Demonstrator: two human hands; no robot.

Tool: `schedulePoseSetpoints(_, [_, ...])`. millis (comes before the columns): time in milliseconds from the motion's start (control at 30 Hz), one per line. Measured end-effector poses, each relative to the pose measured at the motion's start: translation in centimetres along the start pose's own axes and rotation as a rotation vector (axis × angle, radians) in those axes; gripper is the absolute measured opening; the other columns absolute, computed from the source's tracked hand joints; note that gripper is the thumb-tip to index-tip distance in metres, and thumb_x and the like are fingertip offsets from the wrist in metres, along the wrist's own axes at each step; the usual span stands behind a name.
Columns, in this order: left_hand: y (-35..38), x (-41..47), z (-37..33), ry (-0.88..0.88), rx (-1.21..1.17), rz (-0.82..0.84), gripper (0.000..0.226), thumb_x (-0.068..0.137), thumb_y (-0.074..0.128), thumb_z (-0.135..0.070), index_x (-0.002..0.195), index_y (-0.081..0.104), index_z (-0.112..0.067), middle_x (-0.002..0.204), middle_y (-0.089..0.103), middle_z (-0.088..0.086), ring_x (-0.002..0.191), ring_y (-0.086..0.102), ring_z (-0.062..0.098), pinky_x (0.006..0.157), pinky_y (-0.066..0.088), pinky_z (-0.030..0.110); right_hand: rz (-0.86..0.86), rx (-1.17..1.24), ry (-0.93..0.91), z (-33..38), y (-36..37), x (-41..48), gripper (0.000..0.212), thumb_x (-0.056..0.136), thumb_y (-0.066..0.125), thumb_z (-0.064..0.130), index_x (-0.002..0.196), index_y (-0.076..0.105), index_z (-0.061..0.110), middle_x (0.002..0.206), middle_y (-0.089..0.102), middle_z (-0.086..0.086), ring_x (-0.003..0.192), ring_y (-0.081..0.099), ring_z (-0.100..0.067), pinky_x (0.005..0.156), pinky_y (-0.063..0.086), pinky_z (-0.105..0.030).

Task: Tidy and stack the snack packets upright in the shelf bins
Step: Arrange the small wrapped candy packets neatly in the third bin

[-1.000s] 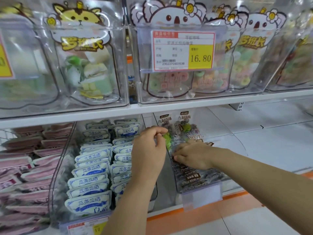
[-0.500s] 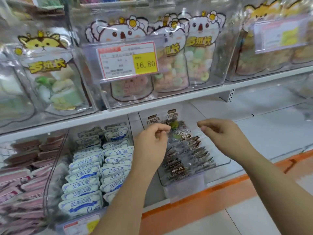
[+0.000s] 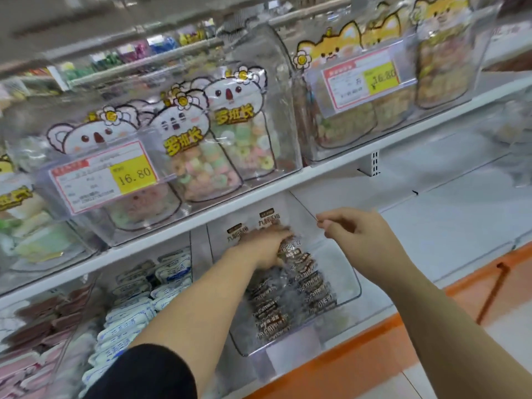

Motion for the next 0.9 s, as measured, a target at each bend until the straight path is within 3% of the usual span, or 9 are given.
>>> schedulePoseSetpoints(133, [0.1, 0.5, 0.1, -0.002, 0.113, 0.043, 0.075, 0.083, 0.068, -0.026, 0.146, 0.028, -0.029, 0.151, 0.031, -0.005, 0.124, 0.046, 0.02, 0.095, 0.04, 0.029, -0.002, 0.023, 0.036, -0.8, -0.6, 0.3, 0.016, 0.088, 0.06, 0.014, 0.097, 0.073, 0.017, 0.088, 0.071, 0.007, 0.087, 0.065, -0.009, 0.079, 0.048, -0.02])
schedulePoseSetpoints(233, [-0.5, 0.3, -0.1, -0.016, 0.021, -0.043, 0.046, 0.089, 0.058, -0.027, 0.133, 0.046, -0.029, 0.113, 0.061, -0.004, 0.084, 0.056, 0.01, 0.067, 0.041, 0.023, 0.004, 0.033, 0.06, -1.2, -0.8, 0.4, 0.015, 0.088, 0.06, 0.015, 0.094, 0.072, 0.021, 0.087, 0.07, 0.01, 0.086, 0.065, -0.008, 0.076, 0.048, -0.018])
schedulePoseSetpoints(300, [-1.2, -0.1, 0.7, -0.103, -0.079, -0.13, 0.026, 0.095, 0.047, -0.025, 0.119, 0.055, -0.03, 0.088, 0.06, -0.01, 0.069, 0.055, 0.007, 0.057, 0.041, 0.021, 0.01, 0.032, 0.065, -1.2, -0.7, 0.4, 0.014, 0.088, 0.06, 0.016, 0.094, 0.072, 0.021, 0.087, 0.071, 0.009, 0.085, 0.065, -0.009, 0.079, 0.049, -0.023])
schedulePoseSetpoints(400, [-2.8, -0.7, 2.2, -0.283, -0.142, -0.327, 0.03, 0.099, 0.034, -0.022, 0.114, 0.059, -0.022, 0.095, 0.064, 0.0, 0.076, 0.06, 0.017, 0.068, 0.051, 0.029, 0.081, 0.145, 0.137, -1.3, -0.3, 0.5, 0.015, 0.089, 0.058, 0.014, 0.099, 0.068, 0.019, 0.089, 0.072, 0.002, 0.077, 0.069, -0.009, 0.07, 0.053, -0.024])
schedulePoseSetpoints(533, [-4.6, -3.2, 1.4, -0.401, -0.27, -0.513, 0.03, 0.1, 0.033, -0.033, 0.108, 0.058, -0.018, 0.086, 0.064, 0.002, 0.064, 0.057, 0.016, 0.05, 0.041, 0.026, 0.299, 0.462, 0.358, -0.8, 0.9, -0.2, 0.026, 0.093, 0.055, 0.017, 0.118, 0.057, 0.011, 0.105, 0.067, -0.006, 0.084, 0.07, -0.012, 0.066, 0.057, -0.02])
schedulePoseSetpoints(633, [-5.0, -6.0, -0.7, -0.263, -0.419, -0.678, 0.026, 0.097, 0.045, -0.033, 0.108, 0.063, -0.019, 0.088, 0.068, 0.0, 0.072, 0.063, 0.016, 0.064, 0.05, 0.026, 0.371, 0.594, 0.442, -0.1, 1.5, -0.8, 0.033, 0.093, 0.052, 0.03, 0.12, 0.052, 0.012, 0.115, 0.059, -0.006, 0.1, 0.065, -0.018, 0.079, 0.057, -0.032])
schedulePoseSetpoints(733, [-4.8, -8.4, -3.5, -0.107, -0.594, -0.77, 0.017, 0.091, 0.057, -0.03, 0.103, 0.069, -0.03, 0.077, 0.068, -0.013, 0.062, 0.059, 0.003, 0.056, 0.044, 0.02, 0.394, 0.733, 0.475, 0.8, 1.7, -1.2, 0.026, 0.091, 0.052, 0.036, 0.111, 0.052, 0.02, 0.106, 0.06, -0.003, 0.1, 0.063, -0.021, 0.085, 0.055, -0.043])
schedulePoseSetpoints(800, [-4.0, -8.9, -5.0, 0.024, -0.575, -0.77, 0.021, 0.086, 0.059, -0.033, 0.104, 0.07, -0.032, 0.092, 0.069, -0.016, 0.08, 0.06, -0.001, 0.072, 0.048, 0.021, 0.393, 0.786, 0.459, 1.1, 1.9, -1.4, 0.023, 0.089, 0.055, 0.036, 0.104, 0.055, 0.019, 0.091, 0.064, -0.002, 0.085, 0.066, -0.018, 0.084, 0.053, -0.044])
schedulePoseSetpoints(900, [-2.9, -8.8, -6.0, 0.221, -0.517, -0.638, 0.033, 0.083, 0.065, -0.031, 0.115, 0.066, -0.028, 0.115, 0.063, -0.017, 0.108, 0.054, 0.001, 0.098, 0.043, 0.026, 0.194, 0.729, 0.493, 0.0, 2.0, -1.5, 0.035, 0.088, 0.062, 0.028, 0.12, 0.047, 0.024, 0.099, 0.066, -0.008, 0.085, 0.068, -0.024, 0.079, 0.055, -0.04])
Point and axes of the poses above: each hand's wrist, its own x-axis towards the middle knuckle, its own y-axis out of the palm, z = x × y, the point moved 3 cm from there along x, towards the middle knuckle
